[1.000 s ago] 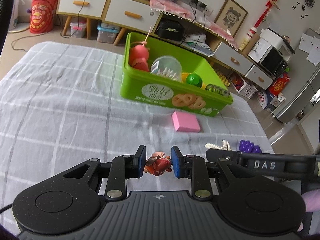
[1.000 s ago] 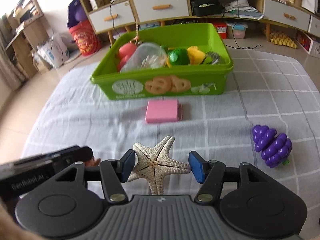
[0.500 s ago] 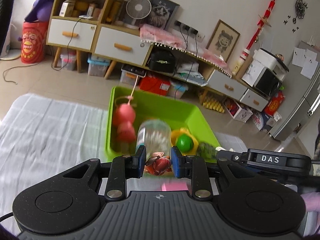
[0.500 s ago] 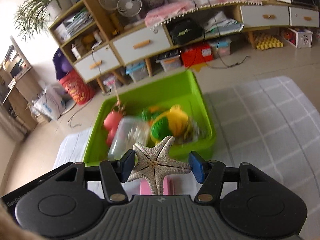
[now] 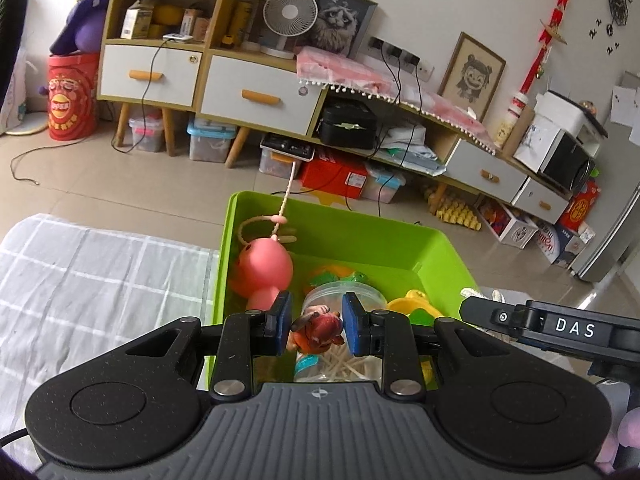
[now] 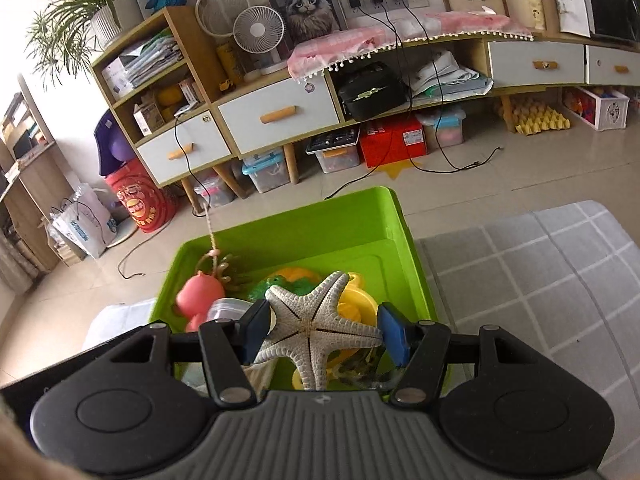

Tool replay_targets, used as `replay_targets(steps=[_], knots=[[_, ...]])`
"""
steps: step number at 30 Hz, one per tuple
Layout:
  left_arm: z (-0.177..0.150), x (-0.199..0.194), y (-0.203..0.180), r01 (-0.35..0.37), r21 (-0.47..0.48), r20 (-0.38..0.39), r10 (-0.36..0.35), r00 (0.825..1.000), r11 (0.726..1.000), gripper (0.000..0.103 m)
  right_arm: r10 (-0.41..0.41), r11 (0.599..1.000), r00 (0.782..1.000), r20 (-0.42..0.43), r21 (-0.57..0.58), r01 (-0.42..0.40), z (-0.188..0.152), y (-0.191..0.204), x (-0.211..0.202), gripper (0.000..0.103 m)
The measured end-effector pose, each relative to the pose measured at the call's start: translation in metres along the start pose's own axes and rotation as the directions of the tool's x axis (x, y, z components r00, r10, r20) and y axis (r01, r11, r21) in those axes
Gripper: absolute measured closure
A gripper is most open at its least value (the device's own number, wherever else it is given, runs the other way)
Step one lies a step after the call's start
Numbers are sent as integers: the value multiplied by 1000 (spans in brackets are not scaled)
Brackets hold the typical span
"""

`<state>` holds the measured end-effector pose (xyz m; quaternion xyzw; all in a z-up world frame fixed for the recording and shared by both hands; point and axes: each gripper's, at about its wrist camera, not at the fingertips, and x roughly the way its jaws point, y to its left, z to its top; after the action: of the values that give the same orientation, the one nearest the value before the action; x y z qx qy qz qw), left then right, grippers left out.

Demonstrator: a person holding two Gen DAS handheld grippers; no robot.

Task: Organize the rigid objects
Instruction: 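Lift the starfish and fox figure and carry both over the green bin, then open the right gripper to drop the starfish while the left releases the fox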

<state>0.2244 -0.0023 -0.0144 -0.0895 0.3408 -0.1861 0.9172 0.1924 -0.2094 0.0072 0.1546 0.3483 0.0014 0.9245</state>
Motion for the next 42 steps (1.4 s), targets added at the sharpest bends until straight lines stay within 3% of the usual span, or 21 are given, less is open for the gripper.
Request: replay_targets(steps=[11,12,13,15,16,30,42], knots=[[-3,4,1,-9,23,6,9,1000,1000,71,-9,1000,1000,-3,4,9,-2,-7,7,66],[-3,3,0,-17,29,11,17,1000,999,59,1,1000,1000,4,11,-1,-2,-7,5,66],[-3,3,-1,-16,36,13,16,1000,999,39,13,1000,1000,14,19,-13,-2,-8,3,61],[-5,-2,-2,-23,44,42,21,999,999,20,11,999,1000,30,35,-12,-1,-8,0,45],[-5,-5,-3,-22,52,53,19,998,998,20,7,999,999,37,39,-9,-1,-8,-2,39],[-15,-27,-14,-8,89,14,7,1000,996,11,1,999,1000,9,42,-2,-11,-4,-28,39],[-28,-56,-7,-18,43,-33,20,999,999,8,-5,1000,1000,-23,16,6,-30,3,-70,39]])
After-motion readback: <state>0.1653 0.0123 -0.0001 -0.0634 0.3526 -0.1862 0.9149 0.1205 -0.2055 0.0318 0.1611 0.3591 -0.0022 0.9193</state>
